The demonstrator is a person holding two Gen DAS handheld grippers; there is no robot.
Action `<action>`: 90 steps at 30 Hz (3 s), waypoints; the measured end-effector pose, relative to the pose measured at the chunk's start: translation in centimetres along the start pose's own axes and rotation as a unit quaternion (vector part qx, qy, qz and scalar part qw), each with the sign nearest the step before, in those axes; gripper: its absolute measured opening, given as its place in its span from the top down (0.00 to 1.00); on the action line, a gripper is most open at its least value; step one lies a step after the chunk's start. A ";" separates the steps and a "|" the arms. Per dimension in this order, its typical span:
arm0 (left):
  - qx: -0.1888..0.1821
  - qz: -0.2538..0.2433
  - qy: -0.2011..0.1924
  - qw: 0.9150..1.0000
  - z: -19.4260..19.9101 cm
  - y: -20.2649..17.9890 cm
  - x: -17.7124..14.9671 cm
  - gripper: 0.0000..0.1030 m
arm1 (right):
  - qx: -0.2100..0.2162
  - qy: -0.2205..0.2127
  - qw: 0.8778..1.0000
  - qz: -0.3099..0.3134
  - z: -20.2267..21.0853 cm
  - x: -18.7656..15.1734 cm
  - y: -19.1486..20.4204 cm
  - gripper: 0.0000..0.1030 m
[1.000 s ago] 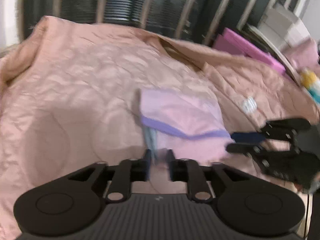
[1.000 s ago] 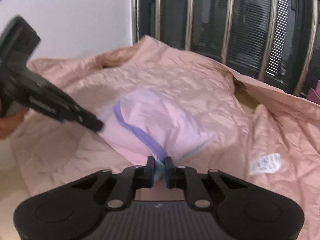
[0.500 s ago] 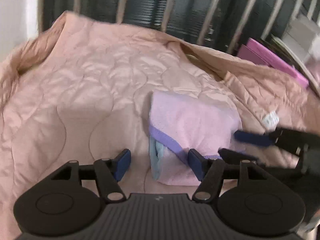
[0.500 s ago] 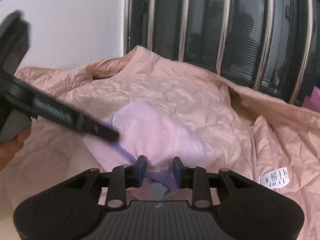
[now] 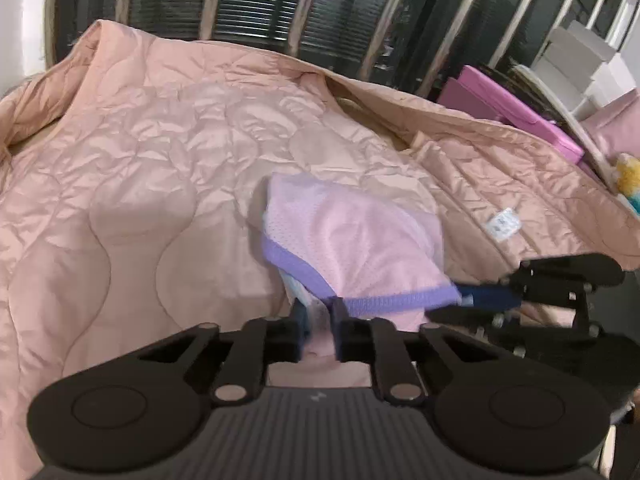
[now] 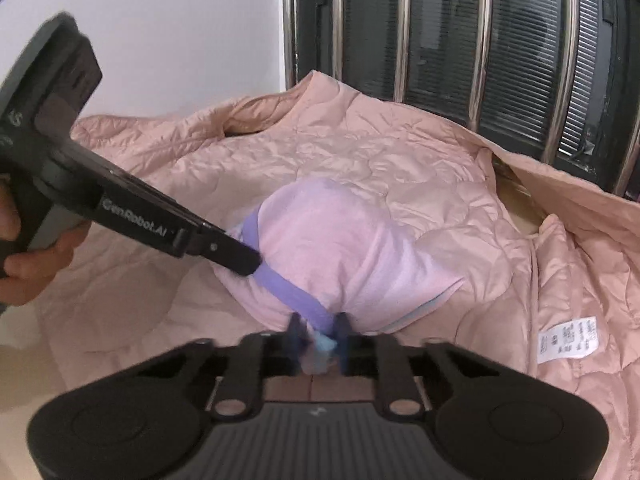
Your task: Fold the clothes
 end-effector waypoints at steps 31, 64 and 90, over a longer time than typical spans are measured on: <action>-0.032 -0.064 0.029 0.997 -0.4 -1.2 -1.0 0.72 | -0.046 -0.019 0.998 -0.037 0.2 1.6 -1.6 0.78; 0.191 -0.047 -0.154 0.968 25.0 -7.0 -19.5 0.00 | -0.166 -0.078 0.959 -0.215 28.1 -6.4 10.2 0.01; 0.215 -0.021 -0.100 0.971 19.3 -1.7 -22.6 0.00 | -0.220 0.034 0.953 -0.207 18.4 -13.6 14.6 0.00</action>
Point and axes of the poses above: each gripper's, at about its wrist camera, not at the fingertips, and z roughly against the way its jaws point, y to its left, x to its top, the point moved 10 cm from there along -z, roughly the way its jaws point, and after that the axes turned 15 degrees about -x, right-handed, at the moved point
